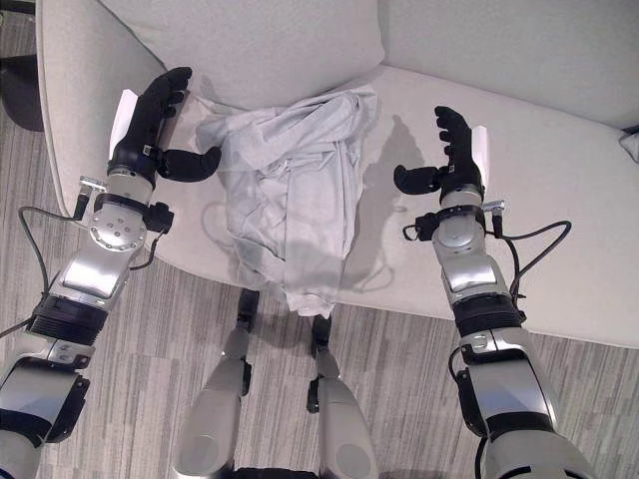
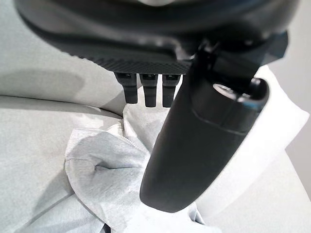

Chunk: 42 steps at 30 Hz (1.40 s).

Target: Hang the clothes on the sofa on the clothes rack.

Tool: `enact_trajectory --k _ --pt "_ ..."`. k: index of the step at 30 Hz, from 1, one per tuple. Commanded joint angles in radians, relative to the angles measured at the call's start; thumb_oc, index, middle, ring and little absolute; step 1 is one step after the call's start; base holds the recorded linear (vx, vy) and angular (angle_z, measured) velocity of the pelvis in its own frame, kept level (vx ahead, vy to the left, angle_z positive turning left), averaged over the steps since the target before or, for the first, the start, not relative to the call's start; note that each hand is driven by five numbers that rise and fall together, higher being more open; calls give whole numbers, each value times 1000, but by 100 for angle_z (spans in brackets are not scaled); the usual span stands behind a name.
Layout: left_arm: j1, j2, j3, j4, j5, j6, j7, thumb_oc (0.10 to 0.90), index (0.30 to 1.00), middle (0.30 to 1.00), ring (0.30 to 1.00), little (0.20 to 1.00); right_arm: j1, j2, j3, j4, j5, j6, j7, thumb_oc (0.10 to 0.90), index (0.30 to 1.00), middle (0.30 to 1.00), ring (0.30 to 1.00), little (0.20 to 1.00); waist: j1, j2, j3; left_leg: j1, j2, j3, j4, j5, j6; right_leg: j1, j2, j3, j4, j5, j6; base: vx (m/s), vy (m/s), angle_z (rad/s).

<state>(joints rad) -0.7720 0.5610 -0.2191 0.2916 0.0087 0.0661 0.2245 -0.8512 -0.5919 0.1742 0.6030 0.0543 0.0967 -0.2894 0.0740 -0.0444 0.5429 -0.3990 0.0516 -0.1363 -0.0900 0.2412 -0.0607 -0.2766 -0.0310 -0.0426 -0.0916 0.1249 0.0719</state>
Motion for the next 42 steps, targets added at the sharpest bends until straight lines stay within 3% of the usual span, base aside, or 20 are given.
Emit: enact_trajectory --k 1,11,17,27,35,39,42 --pt "-108 1 65 -51 43 -91 45 800 900 900 900 900 -162 -105 28 -27 49 -74 -41 800 900 900 900 900 -4 3 -23 66 1 13 3 -191 26 -60 -60 54 4 -12 -39 0 0 0" --pt "-118 -143 115 -81 22 -90 57 800 900 900 900 900 -503 -85 254 192 103 -72 -59 800 900 900 900 900 6 15 -23 -24 12 -14 3 -186 13 -145 -52 67 4 0 -34 16 -12 4" --pt "-255 -124 68 -50 41 -84 85 800 900 900 900 900 -634 -59 336 218 124 -88 -67 800 900 900 900 900 12 31 -23 -71 11 -28 3 -190 12 -186 -44 75 4 -1 -36 10 -8 1" --pt "-385 -90 -10 32 29 -85 100 800 900 900 900 900 -643 5 358 206 122 -93 -48 800 900 900 900 900 17 38 -23 -110 12 -41 3 -191 12 -232 -41 69 4 2 -34 17 -7 0" --pt "-393 -65 -25 19 44 -81 101 800 900 900 900 900 -617 22 350 161 112 -96 -42 800 900 900 900 900 20 36 -23 -139 15 -53 3 -188 8 -263 -39 76 4 6 -34 6 1 0" --pt "-201 -135 101 -132 63 -74 100 800 900 900 900 900 -442 17 266 111 58 -95 -42 800 900 900 900 900 28 48 -23 -155 13 -57 3 -186 0 -275 -44 77 4 4 -33 50 -29 0" --pt "-154 -137 126 -156 80 -75 106 800 900 900 900 900 -403 9 241 117 45 -96 -45 800 900 900 900 900 30 54 -23 -151 12 -57 3 -188 2 -272 -43 80 4 3 -33 16 -29 -2"
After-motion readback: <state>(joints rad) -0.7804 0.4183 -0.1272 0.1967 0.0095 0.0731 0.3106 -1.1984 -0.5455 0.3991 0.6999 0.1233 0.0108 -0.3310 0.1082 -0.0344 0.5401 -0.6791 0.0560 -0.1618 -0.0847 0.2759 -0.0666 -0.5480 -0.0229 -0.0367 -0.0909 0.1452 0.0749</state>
